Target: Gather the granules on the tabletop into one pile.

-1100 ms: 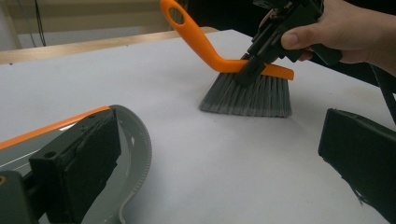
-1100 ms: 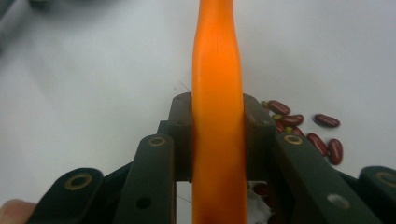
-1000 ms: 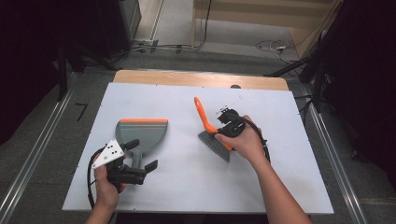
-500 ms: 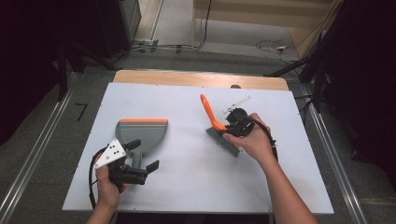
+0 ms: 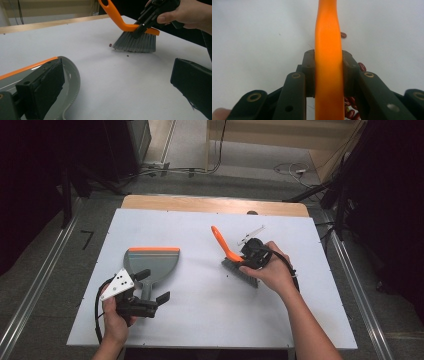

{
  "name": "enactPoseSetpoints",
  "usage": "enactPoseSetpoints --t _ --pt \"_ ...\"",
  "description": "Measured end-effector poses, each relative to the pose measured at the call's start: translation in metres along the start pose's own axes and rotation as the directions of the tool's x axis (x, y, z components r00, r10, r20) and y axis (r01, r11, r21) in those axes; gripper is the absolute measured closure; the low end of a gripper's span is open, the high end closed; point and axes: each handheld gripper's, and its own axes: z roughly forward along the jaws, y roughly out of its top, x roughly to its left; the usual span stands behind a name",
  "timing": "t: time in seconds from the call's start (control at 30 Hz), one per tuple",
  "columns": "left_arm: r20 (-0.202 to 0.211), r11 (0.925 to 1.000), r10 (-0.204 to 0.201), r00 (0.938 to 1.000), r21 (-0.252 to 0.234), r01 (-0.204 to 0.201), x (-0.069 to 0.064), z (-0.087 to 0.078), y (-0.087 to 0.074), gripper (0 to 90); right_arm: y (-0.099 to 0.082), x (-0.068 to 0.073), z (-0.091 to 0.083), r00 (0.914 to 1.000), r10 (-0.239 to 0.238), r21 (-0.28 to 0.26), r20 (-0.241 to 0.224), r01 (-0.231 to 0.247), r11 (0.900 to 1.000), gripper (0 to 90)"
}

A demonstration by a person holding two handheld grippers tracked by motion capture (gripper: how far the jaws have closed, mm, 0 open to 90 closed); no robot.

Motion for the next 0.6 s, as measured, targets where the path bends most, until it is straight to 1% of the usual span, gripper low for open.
enactPoseSetpoints --t 0.03,0.07,0.1,0.13,0.23,0.27,0.33,0.37,0.43,0.5,0.53,0.6 --pt "0.001 1.0 -0.001 1.0 0.0 0.001 0.0 0.0 0.0 0.0 0.0 0.001 -0.002 0.9999 -0.008 -0.007 -0.008 0.008 0.9999 68.8" --pt "0.0 1.0 -0.001 1.0 0.001 0.001 0.0 0.0 0.0 0.0 0.001 0.004 -0.004 0.9998 -0.002 -0.013 -0.019 0.001 0.9999 68.9" --pt "0.0 1.0 0.0 1.0 0.001 0.0 0.0 0.001 0.0 0.0 0.002 0.006 -0.004 0.9996 -0.015 -0.016 -0.025 0.015 0.9998 68.8" --pt "0.002 1.0 0.002 1.0 0.002 -0.002 0.0 0.001 0.0 0.0 0.003 0.009 -0.005 0.9991 -0.013 -0.019 -0.04 0.012 0.9998 68.8" --pt "0.004 1.0 0.004 1.0 0.003 -0.004 -0.001 0.001 0.0 0.0 0.003 0.017 0.0 0.9953 -0.021 -0.004 -0.095 0.021 0.9998 68.8" --pt "0.004 1.0 0.004 1.0 0.004 -0.004 -0.001 0.001 0.0 0.0 0.003 0.018 0.003 0.9946 -0.026 0.011 -0.101 0.028 0.9996 68.8" --pt "0.002 1.0 0.002 1.0 0.002 -0.002 -0.001 0.0 0.0 0.0 0.001 0.017 0.008 0.9962 -0.027 0.044 -0.082 0.031 0.9986 68.8" --pt "0.002 1.0 0.0 1.0 -0.001 0.0 -0.001 0.0 0.0 0.0 -0.001 0.014 0.01 0.9972 -0.032 0.05 -0.068 0.035 0.9981 68.9" --pt "0.002 1.0 0.0 1.0 0.001 0.0 0.0 -0.001 0.0 0.0 -0.004 0.008 0.009 0.9984 -0.007 0.032 -0.056 0.009 0.9994 68.9" --pt "0.002 1.0 0.0 1.0 0.001 0.0 0.0 0.0 0.0 0.0 -0.007 0.003 0.005 0.9998 0.011 0.028 -0.016 -0.011 0.9995 68.8" --pt "0.002 1.0 0.002 1.0 0.002 -0.002 0.0 0.0 0.0 0.0 -0.008 0.0 0.003 0.9995 0.026 0.023 -0.016 -0.025 0.9994 68.8" --pt "0.004 1.0 0.003 1.0 0.002 -0.003 0.0 0.001 0.0 0.0 -0.012 -0.006 -0.002 0.9989 0.04 0.0 -0.027 -0.04 0.9992 68.8"
